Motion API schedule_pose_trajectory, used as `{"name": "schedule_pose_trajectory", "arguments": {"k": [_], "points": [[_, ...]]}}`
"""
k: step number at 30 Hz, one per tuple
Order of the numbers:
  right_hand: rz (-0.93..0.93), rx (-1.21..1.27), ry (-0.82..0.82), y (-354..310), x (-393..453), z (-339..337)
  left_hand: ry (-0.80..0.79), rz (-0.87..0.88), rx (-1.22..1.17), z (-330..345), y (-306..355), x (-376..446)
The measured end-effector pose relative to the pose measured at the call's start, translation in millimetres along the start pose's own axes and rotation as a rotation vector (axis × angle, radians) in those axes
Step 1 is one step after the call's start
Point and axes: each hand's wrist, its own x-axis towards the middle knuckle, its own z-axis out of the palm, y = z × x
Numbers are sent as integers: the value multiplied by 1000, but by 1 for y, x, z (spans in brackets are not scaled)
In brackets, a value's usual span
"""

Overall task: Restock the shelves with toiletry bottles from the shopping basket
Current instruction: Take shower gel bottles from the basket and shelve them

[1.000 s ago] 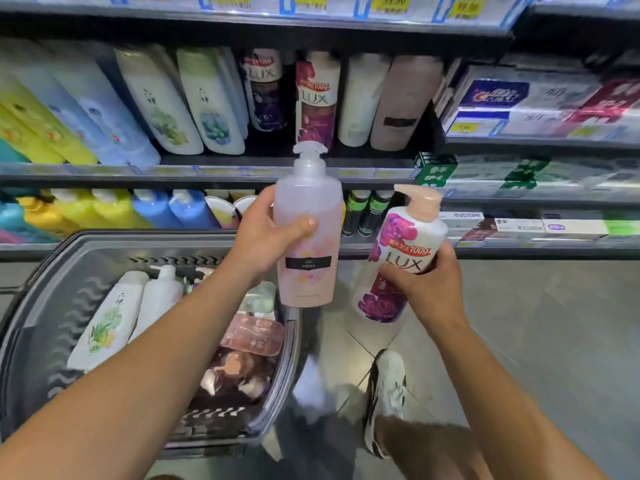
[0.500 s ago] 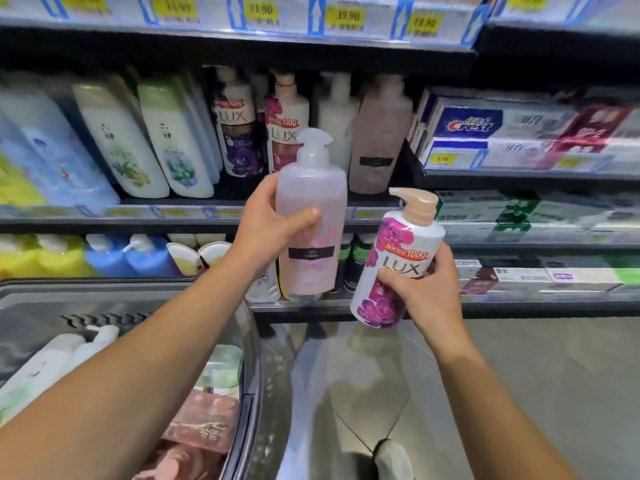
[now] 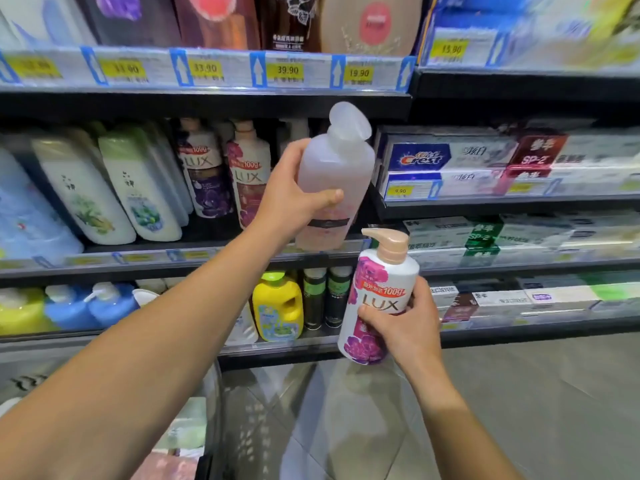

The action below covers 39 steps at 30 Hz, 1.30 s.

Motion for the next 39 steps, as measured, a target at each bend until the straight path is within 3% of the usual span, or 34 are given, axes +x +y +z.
{"name": "schedule_pose_trajectory", "arguments": {"k": [8,20,24,29,39], "points": [[-7,36,-29,7,14,10,-3,95,127,30,-23,22],[10,26,-79,12,21,15,49,-254,2,48,-74,54],[13,22,-112,11,20,23,67,-341,161,49,-77,64],[18,16,-137,12,18,27,162,-167,538,49,-77,56],[9,-29,-132,15,21,19,142,-190,641,58,-83,66]]}}
